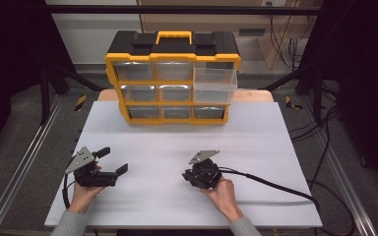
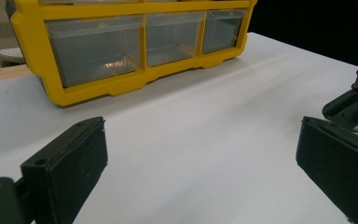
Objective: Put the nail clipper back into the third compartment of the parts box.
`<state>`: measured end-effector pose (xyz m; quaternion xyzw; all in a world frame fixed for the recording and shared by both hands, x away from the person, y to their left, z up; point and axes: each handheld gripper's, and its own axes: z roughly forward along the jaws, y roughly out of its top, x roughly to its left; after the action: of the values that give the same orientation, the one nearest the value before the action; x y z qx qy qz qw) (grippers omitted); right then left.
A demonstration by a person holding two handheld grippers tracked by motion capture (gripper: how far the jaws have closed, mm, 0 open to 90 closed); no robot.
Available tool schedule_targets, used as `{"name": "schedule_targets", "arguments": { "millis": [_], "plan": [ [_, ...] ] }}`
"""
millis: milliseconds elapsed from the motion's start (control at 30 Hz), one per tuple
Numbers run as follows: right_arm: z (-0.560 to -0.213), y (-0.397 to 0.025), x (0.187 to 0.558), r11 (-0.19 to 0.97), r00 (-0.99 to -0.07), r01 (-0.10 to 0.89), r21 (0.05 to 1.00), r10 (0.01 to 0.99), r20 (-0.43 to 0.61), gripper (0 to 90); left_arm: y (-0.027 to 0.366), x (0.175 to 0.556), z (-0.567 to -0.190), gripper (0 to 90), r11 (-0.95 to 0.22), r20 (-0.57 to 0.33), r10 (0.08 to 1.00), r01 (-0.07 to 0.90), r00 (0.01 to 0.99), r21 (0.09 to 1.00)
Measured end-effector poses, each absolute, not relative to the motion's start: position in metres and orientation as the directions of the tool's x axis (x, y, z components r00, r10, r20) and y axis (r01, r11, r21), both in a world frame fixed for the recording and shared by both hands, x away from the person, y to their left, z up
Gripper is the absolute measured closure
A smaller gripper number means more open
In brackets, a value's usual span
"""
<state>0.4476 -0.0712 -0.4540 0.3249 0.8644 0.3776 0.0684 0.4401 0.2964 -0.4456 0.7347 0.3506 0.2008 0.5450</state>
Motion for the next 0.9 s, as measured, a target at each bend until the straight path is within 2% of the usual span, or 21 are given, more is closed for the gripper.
{"name": "schedule_targets", "arguments": {
  "millis": [900],
  "plan": [
    [-0.403, -0.101, 0.443, 0.429, -0.765, 0.434, 0.792, 0.640, 0.072, 79.6, 0.296, 0.441, -0.446, 1.9, -0.162, -0.088, 0.737, 0.302, 0.670, 0.940]
  ]
}}
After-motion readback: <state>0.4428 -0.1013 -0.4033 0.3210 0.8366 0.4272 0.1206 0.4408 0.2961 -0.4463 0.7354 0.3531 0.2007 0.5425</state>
